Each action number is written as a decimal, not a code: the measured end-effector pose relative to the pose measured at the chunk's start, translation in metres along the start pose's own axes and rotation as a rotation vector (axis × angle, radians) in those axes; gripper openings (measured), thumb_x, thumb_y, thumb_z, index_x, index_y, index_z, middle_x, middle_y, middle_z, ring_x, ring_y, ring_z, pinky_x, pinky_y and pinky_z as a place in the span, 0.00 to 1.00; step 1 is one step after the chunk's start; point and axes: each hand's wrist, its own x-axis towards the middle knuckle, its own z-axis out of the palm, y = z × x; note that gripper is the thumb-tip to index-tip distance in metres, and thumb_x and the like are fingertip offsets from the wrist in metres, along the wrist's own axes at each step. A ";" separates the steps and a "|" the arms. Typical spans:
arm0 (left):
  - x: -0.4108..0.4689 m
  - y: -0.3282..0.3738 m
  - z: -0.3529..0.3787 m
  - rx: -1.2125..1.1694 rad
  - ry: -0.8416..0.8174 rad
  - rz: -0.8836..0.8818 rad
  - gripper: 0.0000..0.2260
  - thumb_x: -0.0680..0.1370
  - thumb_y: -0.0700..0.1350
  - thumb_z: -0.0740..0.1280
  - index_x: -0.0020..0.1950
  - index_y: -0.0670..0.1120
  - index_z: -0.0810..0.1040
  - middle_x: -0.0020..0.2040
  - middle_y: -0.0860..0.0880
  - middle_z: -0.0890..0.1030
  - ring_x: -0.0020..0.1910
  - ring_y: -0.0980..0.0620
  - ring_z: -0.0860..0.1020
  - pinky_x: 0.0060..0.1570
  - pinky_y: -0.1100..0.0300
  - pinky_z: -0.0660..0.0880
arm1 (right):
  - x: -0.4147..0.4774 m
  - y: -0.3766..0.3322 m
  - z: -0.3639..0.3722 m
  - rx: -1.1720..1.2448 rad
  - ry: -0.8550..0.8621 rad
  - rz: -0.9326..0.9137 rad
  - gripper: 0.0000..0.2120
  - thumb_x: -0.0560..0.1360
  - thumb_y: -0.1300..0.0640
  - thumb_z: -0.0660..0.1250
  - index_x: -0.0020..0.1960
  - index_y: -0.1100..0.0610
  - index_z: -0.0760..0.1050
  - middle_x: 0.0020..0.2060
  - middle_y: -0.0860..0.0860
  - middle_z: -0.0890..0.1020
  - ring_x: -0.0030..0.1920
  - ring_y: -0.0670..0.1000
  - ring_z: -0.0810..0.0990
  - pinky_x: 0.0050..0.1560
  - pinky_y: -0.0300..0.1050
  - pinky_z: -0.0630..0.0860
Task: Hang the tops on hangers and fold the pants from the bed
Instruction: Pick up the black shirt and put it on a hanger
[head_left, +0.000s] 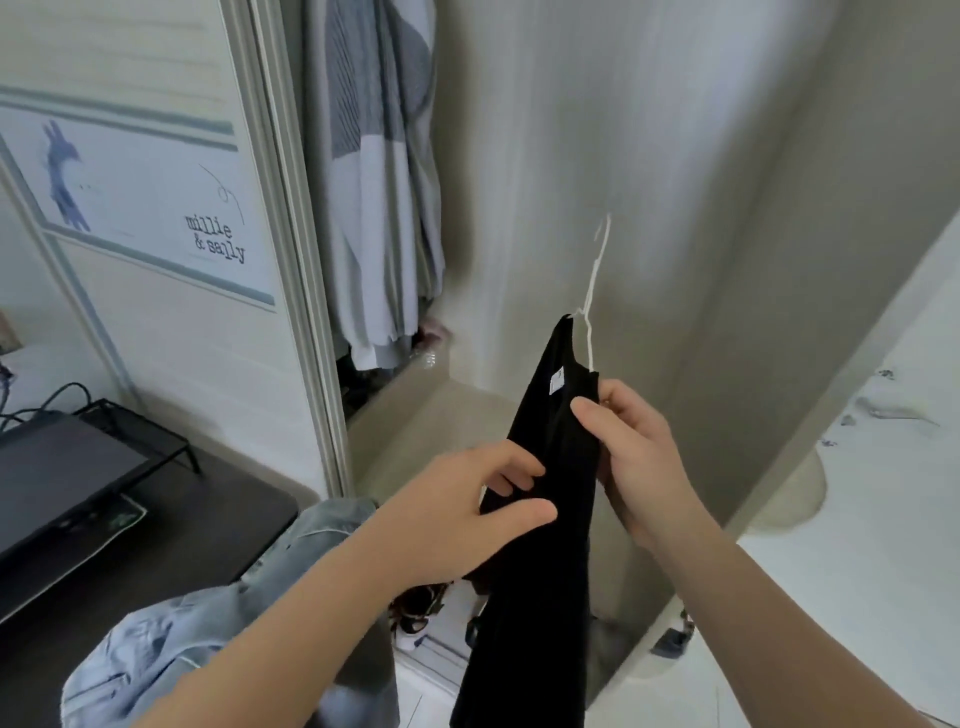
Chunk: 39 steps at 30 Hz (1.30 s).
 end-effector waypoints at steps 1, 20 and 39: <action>0.006 -0.003 -0.010 0.018 0.007 0.021 0.16 0.76 0.64 0.68 0.61 0.62 0.76 0.55 0.65 0.80 0.57 0.67 0.76 0.54 0.69 0.71 | 0.012 -0.005 0.009 0.000 0.007 -0.019 0.09 0.80 0.62 0.65 0.51 0.69 0.73 0.42 0.61 0.76 0.43 0.60 0.74 0.46 0.58 0.71; 0.189 0.042 -0.212 0.292 0.431 0.301 0.07 0.79 0.44 0.65 0.47 0.54 0.68 0.30 0.54 0.72 0.29 0.55 0.70 0.36 0.53 0.75 | 0.261 -0.198 0.120 -0.154 0.048 -0.497 0.07 0.79 0.58 0.67 0.44 0.59 0.73 0.29 0.49 0.78 0.29 0.49 0.76 0.29 0.42 0.73; 0.378 0.147 -0.372 0.655 0.760 0.376 0.05 0.81 0.46 0.62 0.47 0.48 0.68 0.38 0.47 0.77 0.41 0.42 0.77 0.44 0.45 0.77 | 0.472 -0.428 0.109 -0.256 0.102 -0.728 0.06 0.80 0.57 0.65 0.45 0.58 0.73 0.38 0.57 0.79 0.30 0.49 0.77 0.28 0.37 0.74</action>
